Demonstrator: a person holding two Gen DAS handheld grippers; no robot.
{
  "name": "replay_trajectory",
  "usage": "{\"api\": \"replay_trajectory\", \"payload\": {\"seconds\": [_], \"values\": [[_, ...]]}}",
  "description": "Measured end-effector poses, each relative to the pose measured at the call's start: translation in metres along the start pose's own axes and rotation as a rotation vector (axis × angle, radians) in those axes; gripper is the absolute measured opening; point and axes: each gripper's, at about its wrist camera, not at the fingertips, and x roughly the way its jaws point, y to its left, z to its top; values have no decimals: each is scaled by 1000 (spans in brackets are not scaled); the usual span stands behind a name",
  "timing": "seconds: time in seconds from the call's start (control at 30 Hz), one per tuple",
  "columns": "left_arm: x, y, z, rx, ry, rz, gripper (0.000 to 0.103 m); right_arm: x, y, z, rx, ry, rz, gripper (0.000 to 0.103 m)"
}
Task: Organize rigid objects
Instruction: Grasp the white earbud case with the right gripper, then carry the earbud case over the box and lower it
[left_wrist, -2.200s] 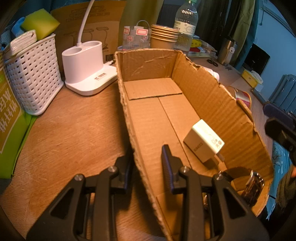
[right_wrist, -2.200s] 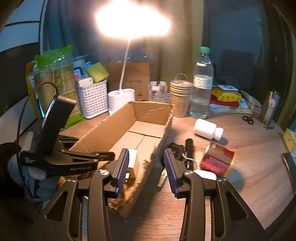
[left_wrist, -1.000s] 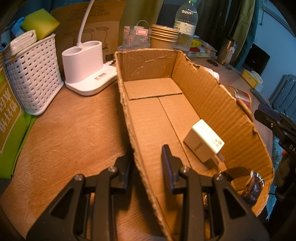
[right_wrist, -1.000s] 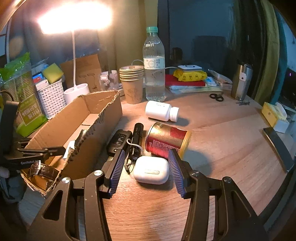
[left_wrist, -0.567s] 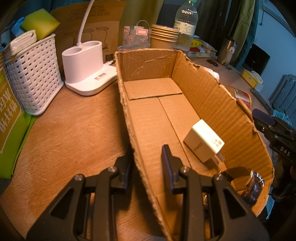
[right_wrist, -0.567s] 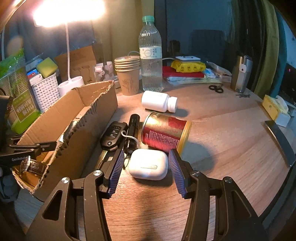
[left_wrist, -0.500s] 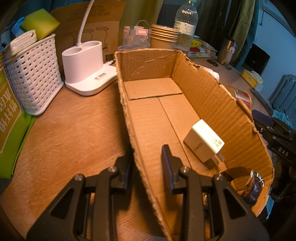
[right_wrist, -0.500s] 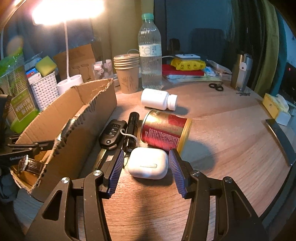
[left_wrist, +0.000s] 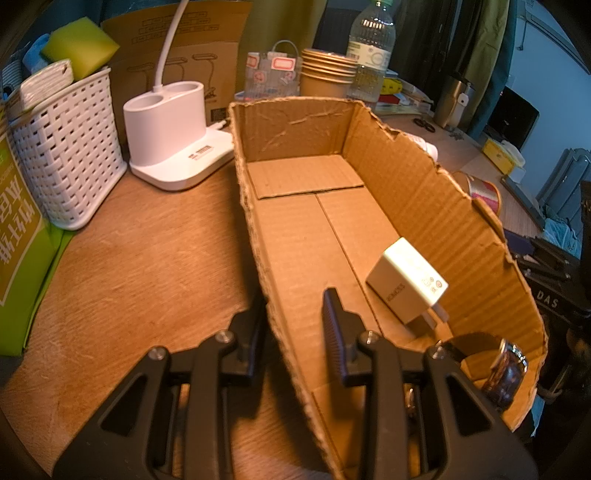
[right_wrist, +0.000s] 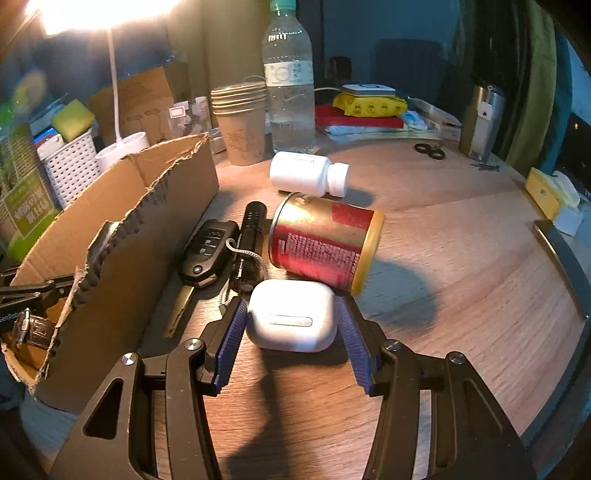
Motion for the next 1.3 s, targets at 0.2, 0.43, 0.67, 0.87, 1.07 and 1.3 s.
{"api": "replay_trajectory", "payload": {"seconds": [0.2,0.43,0.67,0.87,1.07,1.3], "values": [[0,0,0,0,0,0,31,11,6,1,-32,40,-34,58],[0,0,0,0,0,0,31,10,8,-1,-50,36,-20,58],[0,0,0,0,0,0,31,2,6,-2,-42,8,-7,58],[0,0,0,0,0,0,31,-16,5,2,-37,-36,11,58],[0,0,0,0,0,0,32,-44,13,9,-38,-111,51,58],[0,0,0,0,0,0,32,-63,34,17,-78,-166,119,58]]}}
